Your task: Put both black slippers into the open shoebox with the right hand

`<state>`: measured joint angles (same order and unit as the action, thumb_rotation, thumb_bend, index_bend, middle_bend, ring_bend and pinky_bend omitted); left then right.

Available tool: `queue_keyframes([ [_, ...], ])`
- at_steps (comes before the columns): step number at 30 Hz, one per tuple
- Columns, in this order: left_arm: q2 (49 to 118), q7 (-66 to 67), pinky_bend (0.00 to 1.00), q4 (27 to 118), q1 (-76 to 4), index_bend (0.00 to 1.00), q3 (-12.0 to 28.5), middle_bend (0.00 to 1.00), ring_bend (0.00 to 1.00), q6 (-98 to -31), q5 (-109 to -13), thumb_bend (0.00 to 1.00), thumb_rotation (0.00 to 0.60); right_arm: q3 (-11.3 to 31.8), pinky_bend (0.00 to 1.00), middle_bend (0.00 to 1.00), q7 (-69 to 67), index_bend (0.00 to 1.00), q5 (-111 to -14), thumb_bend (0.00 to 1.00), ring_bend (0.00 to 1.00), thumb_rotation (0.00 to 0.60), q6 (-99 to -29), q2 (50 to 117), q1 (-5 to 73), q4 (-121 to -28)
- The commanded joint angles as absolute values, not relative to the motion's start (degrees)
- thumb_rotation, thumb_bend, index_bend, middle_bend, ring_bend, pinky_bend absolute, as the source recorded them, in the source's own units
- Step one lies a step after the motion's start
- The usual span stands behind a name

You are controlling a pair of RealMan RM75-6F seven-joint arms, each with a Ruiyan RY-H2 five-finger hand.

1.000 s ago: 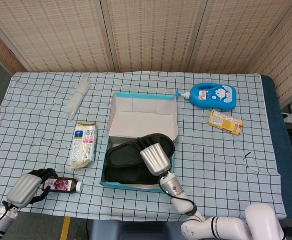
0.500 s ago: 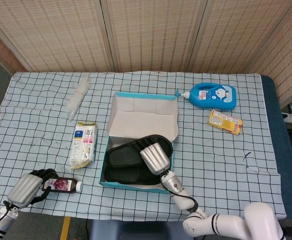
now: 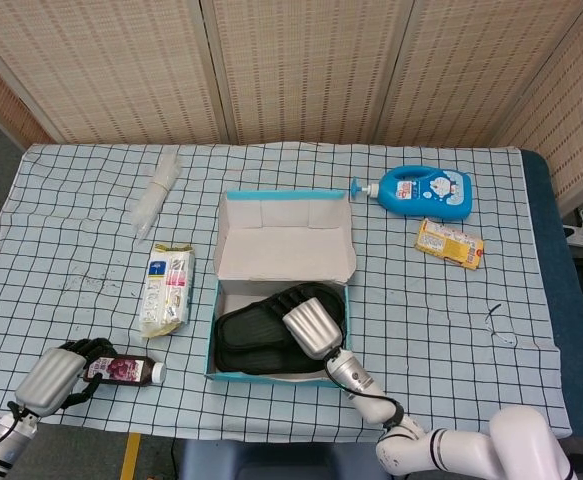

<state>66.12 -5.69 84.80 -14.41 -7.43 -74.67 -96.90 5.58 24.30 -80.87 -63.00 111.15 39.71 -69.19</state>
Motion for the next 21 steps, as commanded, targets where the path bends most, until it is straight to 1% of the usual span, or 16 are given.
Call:
queue_keyframes([
  [1,66.12,-5.65,0.42,84.89,-14.47,0.32,-7.43,0.25,0.28,-74.49,-96.77,0.51,0.600,4.81,0.68,0.53,25.72,0.52,-80.11,0.00,0.46,0.600,-62.18,110.19,39.00,-69.33],
  [7,66.18,-5.60,0.42,84.83,-14.52,0.32,-7.44,0.25,0.28,-74.26,-96.67,0.51,0.600,5.65,0.68,0.53,26.31,0.51,-79.73,0.00,0.46,0.600,-62.17,109.98,38.80,-68.69],
  [10,66.20,-5.51,0.42,84.81,-14.54,0.32,-7.49,0.25,0.28,-74.21,-96.73,0.51,0.600,6.31,0.66,0.50,25.19,0.44,-80.54,0.00,0.38,0.600,-63.02,109.58,38.90,-69.06],
  [13,66.20,-5.53,0.42,84.84,-14.57,0.32,-7.50,0.25,0.28,-74.07,-96.63,0.51,0.600,7.06,0.53,0.37,23.43,0.31,-81.41,0.00,0.23,0.600,-63.93,108.56,38.99,-70.42],
  [15,66.15,-5.57,0.42,84.93,-14.61,0.32,-7.51,0.25,0.28,-74.01,-96.62,0.51,0.600,7.47,0.41,0.27,22.45,0.20,-81.54,0.00,0.12,0.600,-64.03,107.52,38.97,-71.90],
  [17,66.19,-5.49,0.42,84.87,-14.63,0.32,-7.53,0.25,0.28,-74.05,-96.73,0.51,0.600,8.04,0.33,0.21,21.43,0.15,-81.48,0.00,0.06,0.600,-63.94,106.01,38.98,-74.24],
  [18,66.20,-5.44,0.42,84.84,-14.63,0.32,-7.55,0.25,0.28,-73.99,-96.72,0.51,0.600,8.29,0.27,0.16,21.04,0.10,-81.37,0.00,0.02,0.600,-63.90,105.29,38.94,-75.29],
  [21,66.19,-5.37,0.42,84.96,-14.68,0.32,-7.60,0.25,0.28,-73.67,-96.55,0.51,0.600,8.95,0.17,0.09,20.33,0.02,-80.59,0.00,0.00,0.600,-63.48,102.85,38.69,-78.97],
])
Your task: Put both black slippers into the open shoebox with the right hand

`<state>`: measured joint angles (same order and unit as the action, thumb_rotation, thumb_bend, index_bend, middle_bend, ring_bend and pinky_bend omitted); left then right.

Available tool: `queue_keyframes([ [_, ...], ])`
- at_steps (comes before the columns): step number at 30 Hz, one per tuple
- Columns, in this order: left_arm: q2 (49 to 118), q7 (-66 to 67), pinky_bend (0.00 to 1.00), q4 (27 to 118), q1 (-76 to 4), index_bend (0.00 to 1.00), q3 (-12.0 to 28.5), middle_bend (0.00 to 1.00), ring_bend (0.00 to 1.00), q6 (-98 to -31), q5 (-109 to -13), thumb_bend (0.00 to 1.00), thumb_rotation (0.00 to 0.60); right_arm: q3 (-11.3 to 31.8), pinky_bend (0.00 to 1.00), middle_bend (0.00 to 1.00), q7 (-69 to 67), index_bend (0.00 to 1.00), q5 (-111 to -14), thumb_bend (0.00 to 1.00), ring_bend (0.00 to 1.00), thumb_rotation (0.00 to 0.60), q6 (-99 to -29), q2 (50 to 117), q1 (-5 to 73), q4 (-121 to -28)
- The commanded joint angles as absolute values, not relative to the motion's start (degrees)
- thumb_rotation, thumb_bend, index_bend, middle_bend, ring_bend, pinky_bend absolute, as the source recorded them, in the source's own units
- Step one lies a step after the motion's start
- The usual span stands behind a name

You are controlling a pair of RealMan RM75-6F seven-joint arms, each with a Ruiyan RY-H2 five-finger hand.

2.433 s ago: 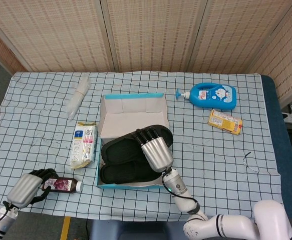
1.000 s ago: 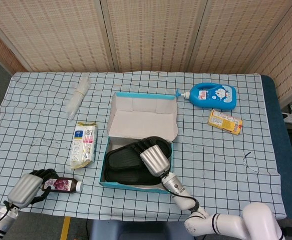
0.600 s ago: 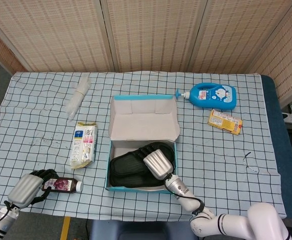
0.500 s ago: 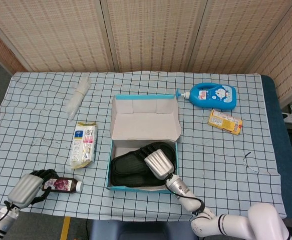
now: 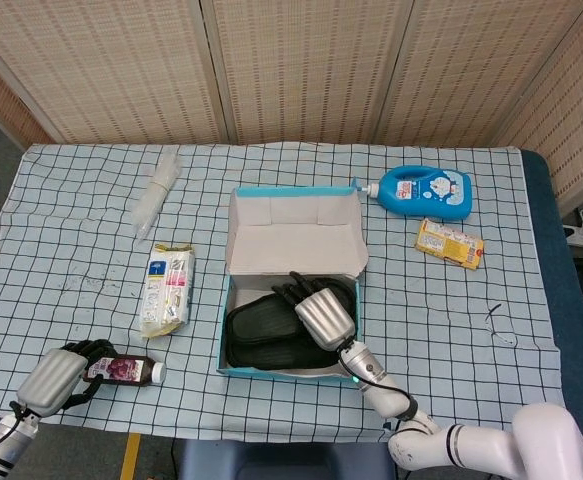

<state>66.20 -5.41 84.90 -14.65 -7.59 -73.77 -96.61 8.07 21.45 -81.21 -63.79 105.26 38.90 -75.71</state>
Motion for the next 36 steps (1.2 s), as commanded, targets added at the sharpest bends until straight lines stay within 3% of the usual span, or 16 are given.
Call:
queue_keyframes([
  [1,66.18,-5.31,0.42,85.01,-14.71,0.32,-7.61,0.25,0.28,-73.64,-96.58,0.51,0.600,9.16,0.15,0.07,20.07,0.01,-80.05,0.00,0.00,0.600,-63.04,101.78,38.60,-80.52],
  [13,66.35,-4.69,0.42,85.03,-14.84,0.32,-7.75,0.25,0.28,-72.90,-96.30,0.51,0.600,10.87,0.11,0.04,16.87,0.02,-75.41,0.00,0.00,0.600,-62.01,92.39,36.61,-93.44],
  [16,66.38,-4.50,0.42,85.04,-14.89,0.32,-7.79,0.25,0.28,-72.80,-96.35,0.51,0.600,10.41,0.15,0.17,15.77,0.14,-76.76,0.00,0.02,0.600,-63.71,90.93,35.63,-94.51],
  [19,66.28,-4.59,0.42,85.17,-14.86,0.32,-7.79,0.25,0.28,-72.90,-96.34,0.51,0.600,8.90,0.29,0.30,15.61,0.28,-80.08,0.02,0.16,0.600,-67.72,88.18,33.36,-95.82],
  [21,66.23,-4.80,0.42,85.11,-14.77,0.32,-7.75,0.25,0.28,-73.38,-96.57,0.51,0.600,7.02,0.32,0.36,16.99,0.40,-83.04,0.06,0.20,0.600,-71.61,85.59,30.95,-96.74],
  [26,66.04,-5.12,0.42,85.08,-14.28,0.32,-7.41,0.25,0.28,-74.85,-96.60,0.51,0.600,0.96,0.40,0.42,26.11,0.51,-88.19,0.09,0.27,0.600,-85.59,77.86,20.54,-96.65],
  [29,66.19,-4.56,0.42,85.00,-13.92,0.32,-7.27,0.25,0.28,-75.90,-96.98,0.52,0.600,-1.20,0.38,0.39,24.59,0.42,-87.22,0.08,0.23,0.600,-91.34,75.65,14.62,-92.53],
  [32,66.54,-3.47,0.42,85.07,-13.77,0.32,-7.24,0.25,0.28,-76.19,-97.25,0.52,0.600,-1.10,0.29,0.21,19.22,0.21,-83.65,0.03,0.06,0.600,-93.05,74.66,10.86,-87.48],
  [36,66.97,-1.86,0.42,85.28,-13.83,0.32,-7.30,0.25,0.28,-75.73,-97.34,0.52,0.600,0.98,0.19,0.06,11.03,0.07,-79.52,0.01,0.00,0.600,-92.44,74.25,8.65,-84.20],
])
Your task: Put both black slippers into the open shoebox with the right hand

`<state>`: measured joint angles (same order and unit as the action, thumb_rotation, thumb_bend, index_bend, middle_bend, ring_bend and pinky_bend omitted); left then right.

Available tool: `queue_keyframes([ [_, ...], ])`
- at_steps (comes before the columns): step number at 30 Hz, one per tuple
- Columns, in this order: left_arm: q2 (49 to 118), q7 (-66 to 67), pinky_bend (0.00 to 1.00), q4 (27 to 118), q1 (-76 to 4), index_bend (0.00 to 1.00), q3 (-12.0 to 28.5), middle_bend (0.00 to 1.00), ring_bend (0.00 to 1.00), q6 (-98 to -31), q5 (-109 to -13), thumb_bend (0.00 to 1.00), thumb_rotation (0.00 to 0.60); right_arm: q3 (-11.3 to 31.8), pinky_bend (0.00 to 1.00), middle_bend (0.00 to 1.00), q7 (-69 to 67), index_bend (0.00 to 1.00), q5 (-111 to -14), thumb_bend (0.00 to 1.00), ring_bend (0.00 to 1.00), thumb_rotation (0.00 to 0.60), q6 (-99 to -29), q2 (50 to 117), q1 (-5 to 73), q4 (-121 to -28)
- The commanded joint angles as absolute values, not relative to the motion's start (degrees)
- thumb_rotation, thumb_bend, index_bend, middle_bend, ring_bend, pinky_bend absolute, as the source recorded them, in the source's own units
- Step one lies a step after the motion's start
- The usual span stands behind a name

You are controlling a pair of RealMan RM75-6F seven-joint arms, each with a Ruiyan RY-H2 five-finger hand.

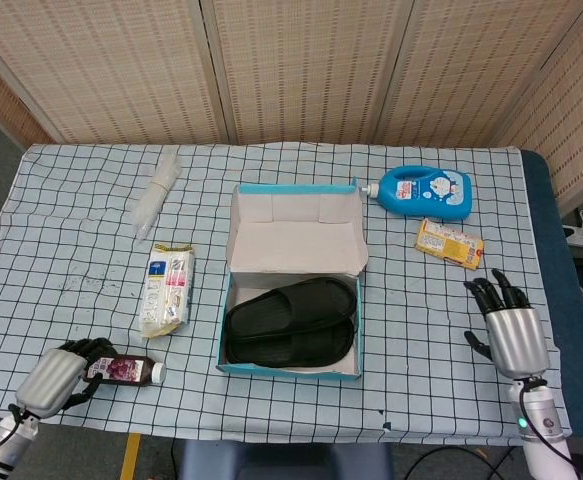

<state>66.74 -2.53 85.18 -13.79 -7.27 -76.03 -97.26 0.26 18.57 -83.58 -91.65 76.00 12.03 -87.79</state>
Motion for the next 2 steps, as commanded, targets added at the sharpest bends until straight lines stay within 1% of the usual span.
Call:
queue_keyframes([
  [1,67.10,-1.53,0.42,85.24,-13.96,0.32,-7.25,0.25,0.28,-75.54,-97.39,0.52,0.600,0.71,0.18,0.05,10.49,0.05,-80.38,0.01,0.00,0.600,-91.69,73.38,8.84,-84.12],
  [2,67.25,-1.36,0.42,85.15,-14.00,0.32,-7.18,0.25,0.28,-75.53,-97.40,0.52,0.600,0.75,0.18,0.04,9.97,0.04,-80.89,0.00,0.00,0.600,-91.76,72.87,8.76,-84.32],
])
